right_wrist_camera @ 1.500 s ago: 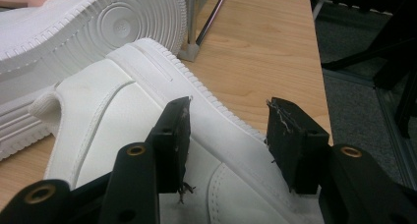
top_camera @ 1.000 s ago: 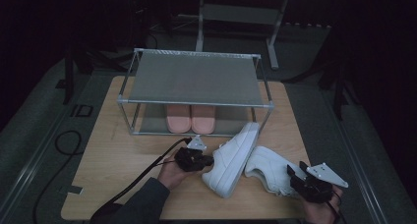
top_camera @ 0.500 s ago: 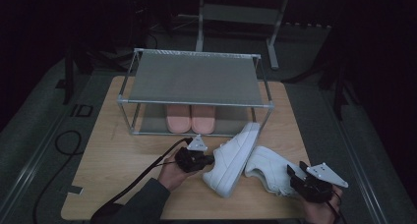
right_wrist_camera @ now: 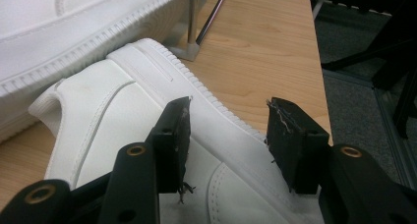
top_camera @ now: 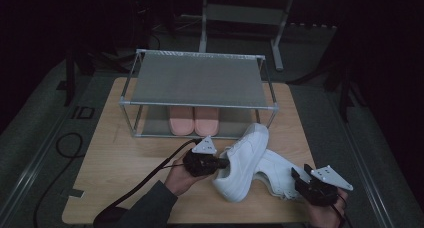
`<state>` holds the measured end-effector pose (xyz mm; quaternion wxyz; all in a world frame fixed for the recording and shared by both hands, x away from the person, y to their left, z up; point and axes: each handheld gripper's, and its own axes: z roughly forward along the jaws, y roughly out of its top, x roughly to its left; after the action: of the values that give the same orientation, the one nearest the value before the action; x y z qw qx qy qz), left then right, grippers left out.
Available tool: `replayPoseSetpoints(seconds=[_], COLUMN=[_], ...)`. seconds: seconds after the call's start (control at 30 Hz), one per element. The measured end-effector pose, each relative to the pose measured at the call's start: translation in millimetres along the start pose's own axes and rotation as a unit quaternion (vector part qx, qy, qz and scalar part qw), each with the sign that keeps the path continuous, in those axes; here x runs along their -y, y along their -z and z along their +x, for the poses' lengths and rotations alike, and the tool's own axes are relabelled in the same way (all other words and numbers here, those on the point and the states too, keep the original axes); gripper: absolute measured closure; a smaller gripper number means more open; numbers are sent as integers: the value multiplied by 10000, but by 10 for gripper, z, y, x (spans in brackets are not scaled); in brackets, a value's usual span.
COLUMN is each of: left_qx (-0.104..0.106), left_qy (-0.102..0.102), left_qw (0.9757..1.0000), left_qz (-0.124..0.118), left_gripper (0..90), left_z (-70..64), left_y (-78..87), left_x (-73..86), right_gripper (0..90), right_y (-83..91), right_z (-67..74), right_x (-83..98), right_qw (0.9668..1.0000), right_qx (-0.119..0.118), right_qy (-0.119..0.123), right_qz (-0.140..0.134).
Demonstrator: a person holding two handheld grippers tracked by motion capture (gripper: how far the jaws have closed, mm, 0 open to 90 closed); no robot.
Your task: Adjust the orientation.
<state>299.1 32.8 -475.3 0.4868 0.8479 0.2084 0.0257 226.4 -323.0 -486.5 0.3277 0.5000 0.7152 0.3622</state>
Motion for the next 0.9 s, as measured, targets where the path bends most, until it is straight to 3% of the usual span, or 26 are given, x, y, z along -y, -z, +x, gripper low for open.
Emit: replayPoseSetpoints(seconds=[0.07,0.13,0.17,0.2,0.23,0.4,0.73,0.9], left_qx=[199,141,13,-9,44,-99,-183,-416], left_qy=[-14,-160,-200,-168,-137,-202,-205,-62], left_qw=[9997,9998,9998,9998,9999,9991,9990,9983], left_qz=[-131,-61,30,71,70,367,360,395], left_gripper=[861,845,835,838,838,827,814,813], left_z=[-43,-94,-107,-105,-93,-67,-42,62], left_y=[2,-33,-63,-84,-95,-125,-76,45], left_x=[-67,-137,-158,-166,-161,-110,-75,42], right_gripper=[510,512,511,512,511,512,512,511], right_y=[2,6,6,7,8,7,9,9], right_z=[-6,-11,-11,-11,-12,-13,-11,-14], right_x=[1,4,5,5,5,5,6,6], right_qw=[10000,10000,10000,10000,10000,10000,10000,10000], right_qx=[-7,-22,-24,-28,-26,-30,-30,-36], right_qy=[-3,-6,-25,-25,-17,-16,-24,-20], right_qz=[-7,-11,-13,-14,-10,-14,-12,-15])
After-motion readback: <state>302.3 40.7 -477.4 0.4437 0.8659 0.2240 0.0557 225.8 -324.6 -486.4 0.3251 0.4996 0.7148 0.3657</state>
